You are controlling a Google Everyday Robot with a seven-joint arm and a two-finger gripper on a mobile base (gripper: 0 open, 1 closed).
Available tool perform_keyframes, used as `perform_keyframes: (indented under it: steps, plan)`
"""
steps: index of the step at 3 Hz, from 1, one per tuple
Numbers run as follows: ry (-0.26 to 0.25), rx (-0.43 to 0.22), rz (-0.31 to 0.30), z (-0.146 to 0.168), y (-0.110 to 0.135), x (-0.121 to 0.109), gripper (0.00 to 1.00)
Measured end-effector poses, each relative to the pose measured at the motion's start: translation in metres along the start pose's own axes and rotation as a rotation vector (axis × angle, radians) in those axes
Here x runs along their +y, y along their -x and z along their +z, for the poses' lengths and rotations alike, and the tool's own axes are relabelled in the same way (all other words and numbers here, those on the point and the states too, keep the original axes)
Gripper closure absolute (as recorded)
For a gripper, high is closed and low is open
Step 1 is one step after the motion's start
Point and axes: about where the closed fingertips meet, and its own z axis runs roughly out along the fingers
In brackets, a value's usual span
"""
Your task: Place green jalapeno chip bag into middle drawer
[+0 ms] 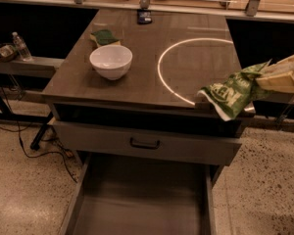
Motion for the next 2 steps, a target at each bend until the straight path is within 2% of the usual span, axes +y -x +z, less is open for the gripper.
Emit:
perform_keyframes:
  steps: [1, 2]
  plan:
    - [0.000, 0.000, 0.000, 0.000, 0.000, 0.000, 1.00]
    - [0.043, -0.004, -0.024, -0.010, -0.017, 0.024, 1.00]
